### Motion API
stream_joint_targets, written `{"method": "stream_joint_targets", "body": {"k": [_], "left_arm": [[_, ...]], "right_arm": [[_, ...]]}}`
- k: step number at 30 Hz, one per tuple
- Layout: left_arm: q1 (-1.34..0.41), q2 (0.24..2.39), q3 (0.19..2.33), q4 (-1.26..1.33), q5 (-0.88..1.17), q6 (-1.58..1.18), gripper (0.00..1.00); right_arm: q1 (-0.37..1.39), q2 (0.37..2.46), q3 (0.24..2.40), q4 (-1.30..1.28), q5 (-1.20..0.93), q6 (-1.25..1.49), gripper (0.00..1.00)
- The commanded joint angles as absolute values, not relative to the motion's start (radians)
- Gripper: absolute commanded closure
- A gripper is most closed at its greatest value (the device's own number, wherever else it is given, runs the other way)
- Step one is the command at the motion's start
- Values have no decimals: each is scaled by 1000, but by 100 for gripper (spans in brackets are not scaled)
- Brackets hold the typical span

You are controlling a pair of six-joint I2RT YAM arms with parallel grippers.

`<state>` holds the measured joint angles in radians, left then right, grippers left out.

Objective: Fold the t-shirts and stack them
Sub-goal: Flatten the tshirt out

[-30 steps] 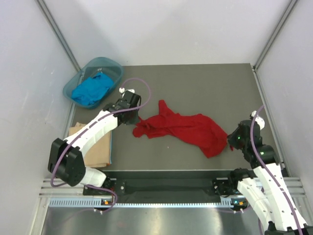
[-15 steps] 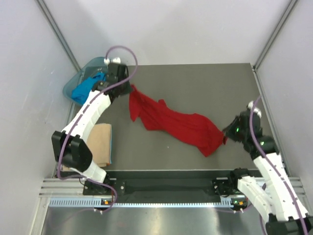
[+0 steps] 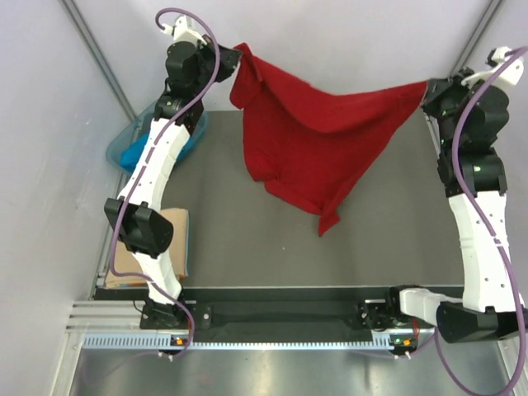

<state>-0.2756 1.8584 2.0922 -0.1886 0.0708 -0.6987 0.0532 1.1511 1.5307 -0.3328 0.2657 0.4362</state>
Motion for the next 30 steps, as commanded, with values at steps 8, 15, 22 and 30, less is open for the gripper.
{"method": "stream_joint_targets", "body": {"k": [8,15,22,30], "left_arm": [[-230,1540,1469,205,175,-742,100],[-201,1453,1068,37,60,-663,99],[-202,1405,1040,-296,-135,-588,51],[-406,1258,979,-235,108,-474,49]], "right_arm": [[49,1029,1490,-290,-78,285,100],[267,920,978,-281,-258,413,100],[594,1028,683,-270,-133,422,96],[574,919,852,-539,202,503,42]]}}
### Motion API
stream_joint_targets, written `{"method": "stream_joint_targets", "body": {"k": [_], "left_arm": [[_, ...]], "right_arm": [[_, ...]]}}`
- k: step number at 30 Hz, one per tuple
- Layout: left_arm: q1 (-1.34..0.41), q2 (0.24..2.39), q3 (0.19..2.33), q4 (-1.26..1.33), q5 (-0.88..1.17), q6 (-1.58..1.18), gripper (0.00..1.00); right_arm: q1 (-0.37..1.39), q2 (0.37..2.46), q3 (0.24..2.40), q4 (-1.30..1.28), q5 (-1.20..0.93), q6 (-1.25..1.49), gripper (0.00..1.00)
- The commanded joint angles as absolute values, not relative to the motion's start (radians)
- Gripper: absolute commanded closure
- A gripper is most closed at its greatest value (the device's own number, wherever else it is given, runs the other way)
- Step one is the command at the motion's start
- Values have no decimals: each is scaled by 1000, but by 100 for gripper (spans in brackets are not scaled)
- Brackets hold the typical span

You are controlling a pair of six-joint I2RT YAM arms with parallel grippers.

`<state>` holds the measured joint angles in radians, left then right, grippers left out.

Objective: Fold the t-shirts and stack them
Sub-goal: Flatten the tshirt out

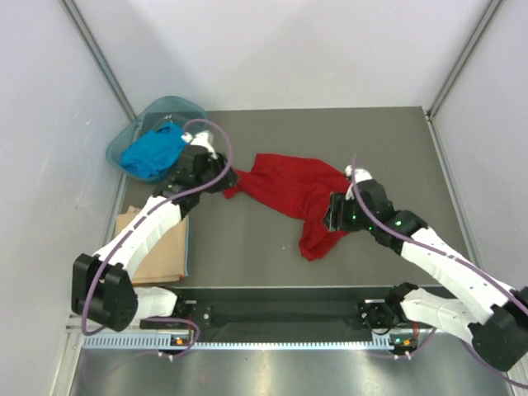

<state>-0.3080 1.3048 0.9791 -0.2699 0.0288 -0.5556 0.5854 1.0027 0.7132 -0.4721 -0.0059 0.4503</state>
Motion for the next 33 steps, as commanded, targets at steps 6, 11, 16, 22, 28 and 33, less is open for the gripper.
{"method": "stream_joint_targets", "body": {"k": [6,11,16,22,28,33], "left_arm": [[-773,1371,1032,-230,-61,-406,51],[-867,1543,1077,-201,-32,-428,52],[-914,1686,1166,-195,44,-451,52],[-922,1767,1215,-172,9,-520,48],[-927,1793,1238,-173,-55,-594,46],[-928,1842,1270,-202,-74,-614,46]], "right_arm": [[381,881,962,-621,318,555,36],[209,867,942,-586,126,561,38],[186,824,864,-563,75,574,39],[184,799,808,-545,40,565,39],[183,811,792,-528,20,557,39],[184,819,782,-519,21,557,39]]}}
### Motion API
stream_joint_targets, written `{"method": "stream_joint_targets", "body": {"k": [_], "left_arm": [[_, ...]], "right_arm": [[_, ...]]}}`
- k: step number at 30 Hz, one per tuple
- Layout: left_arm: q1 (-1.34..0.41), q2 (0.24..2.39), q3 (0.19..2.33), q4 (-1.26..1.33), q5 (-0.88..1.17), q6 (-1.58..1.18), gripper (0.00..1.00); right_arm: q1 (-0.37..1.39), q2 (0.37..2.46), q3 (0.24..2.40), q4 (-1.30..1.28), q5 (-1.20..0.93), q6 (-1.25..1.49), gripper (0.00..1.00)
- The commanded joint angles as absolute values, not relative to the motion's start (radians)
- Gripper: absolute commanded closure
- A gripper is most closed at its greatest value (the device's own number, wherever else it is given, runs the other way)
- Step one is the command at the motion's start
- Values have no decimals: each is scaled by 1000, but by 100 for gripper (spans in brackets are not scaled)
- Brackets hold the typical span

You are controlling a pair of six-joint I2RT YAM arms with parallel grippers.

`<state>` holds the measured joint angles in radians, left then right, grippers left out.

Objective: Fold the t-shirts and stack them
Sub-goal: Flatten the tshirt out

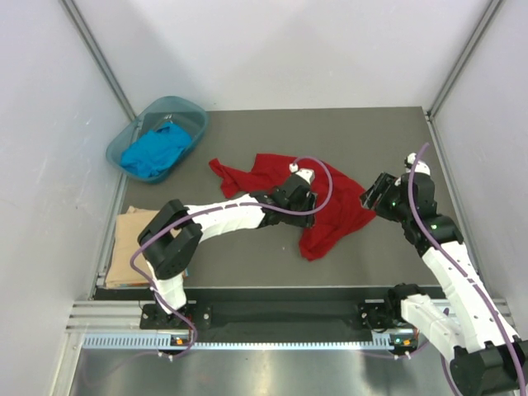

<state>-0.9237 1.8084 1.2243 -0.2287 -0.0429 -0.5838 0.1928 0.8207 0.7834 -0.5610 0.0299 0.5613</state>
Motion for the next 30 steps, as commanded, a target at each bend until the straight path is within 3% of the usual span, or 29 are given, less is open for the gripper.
{"method": "stream_joint_targets", "body": {"k": [1,4,7,8,10,11,19,25,30], "left_arm": [[-928,1861,1278,-206,-71,-612,46],[-928,1885,1304,-206,-72,-601,47],[-928,1914,1339,-245,-116,-601,56],[-928,1914,1356,-258,-136,-604,71],[-927,1908,1367,-288,-162,-615,87],[-927,1902,1382,-304,-173,-626,100],[-884,1726,1442,-643,-425,-744,100],[-689,1415,1244,-545,-370,-756,100],[-629,1348,1204,-565,-356,-755,100]], "right_arm": [[183,819,781,-517,20,558,39],[183,822,782,-515,15,557,39],[183,818,781,-517,14,558,39],[183,816,778,-514,17,558,39],[183,816,767,-509,18,561,39],[183,815,746,-506,15,569,40],[176,830,571,-468,-6,819,40],[173,887,543,-456,77,896,43],[167,933,505,-414,141,926,48]]}}
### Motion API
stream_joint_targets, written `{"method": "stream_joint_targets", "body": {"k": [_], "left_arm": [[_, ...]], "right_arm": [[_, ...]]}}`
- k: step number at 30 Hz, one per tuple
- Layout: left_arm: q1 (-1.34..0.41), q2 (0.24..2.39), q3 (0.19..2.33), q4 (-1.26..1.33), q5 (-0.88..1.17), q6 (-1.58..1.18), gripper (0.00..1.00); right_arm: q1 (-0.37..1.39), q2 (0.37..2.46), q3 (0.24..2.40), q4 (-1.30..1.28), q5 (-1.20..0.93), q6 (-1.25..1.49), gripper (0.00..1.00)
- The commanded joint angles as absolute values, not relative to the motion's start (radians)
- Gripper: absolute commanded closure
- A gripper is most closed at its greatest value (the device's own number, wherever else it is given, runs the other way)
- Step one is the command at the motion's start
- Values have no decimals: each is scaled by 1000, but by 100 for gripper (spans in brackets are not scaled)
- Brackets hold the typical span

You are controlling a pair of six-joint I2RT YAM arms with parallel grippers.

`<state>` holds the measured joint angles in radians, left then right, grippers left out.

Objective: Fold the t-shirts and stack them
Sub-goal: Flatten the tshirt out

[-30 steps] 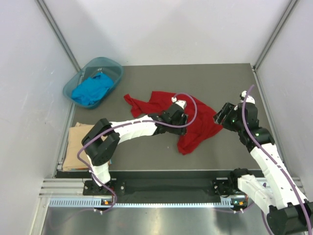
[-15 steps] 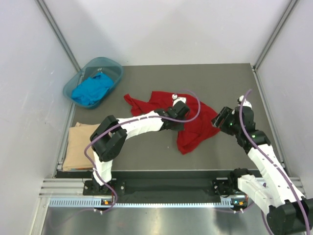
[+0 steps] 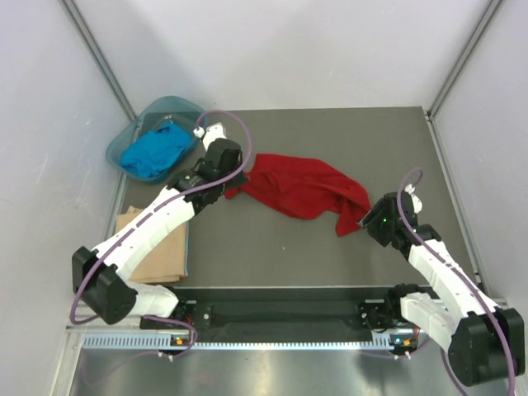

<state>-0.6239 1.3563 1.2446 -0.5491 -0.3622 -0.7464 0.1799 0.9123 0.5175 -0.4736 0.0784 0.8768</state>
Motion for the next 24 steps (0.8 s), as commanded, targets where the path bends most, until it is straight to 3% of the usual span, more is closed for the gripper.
{"method": "stream_joint_targets", "body": {"k": [1,5,15,24], "left_arm": [[-624,1339,1198,-565,-353,-753,100],[-606,1338,1180,-557,-337,-750,100],[-497,1335,1241,-595,-353,-690,100],[-350,1328,1502,-735,-460,-591,100]], "right_arm": [[166,942,500,-388,143,930,49],[167,1021,503,-341,118,939,54],[152,1074,515,-313,114,980,55],[230,1040,465,-218,-40,962,46]]}}
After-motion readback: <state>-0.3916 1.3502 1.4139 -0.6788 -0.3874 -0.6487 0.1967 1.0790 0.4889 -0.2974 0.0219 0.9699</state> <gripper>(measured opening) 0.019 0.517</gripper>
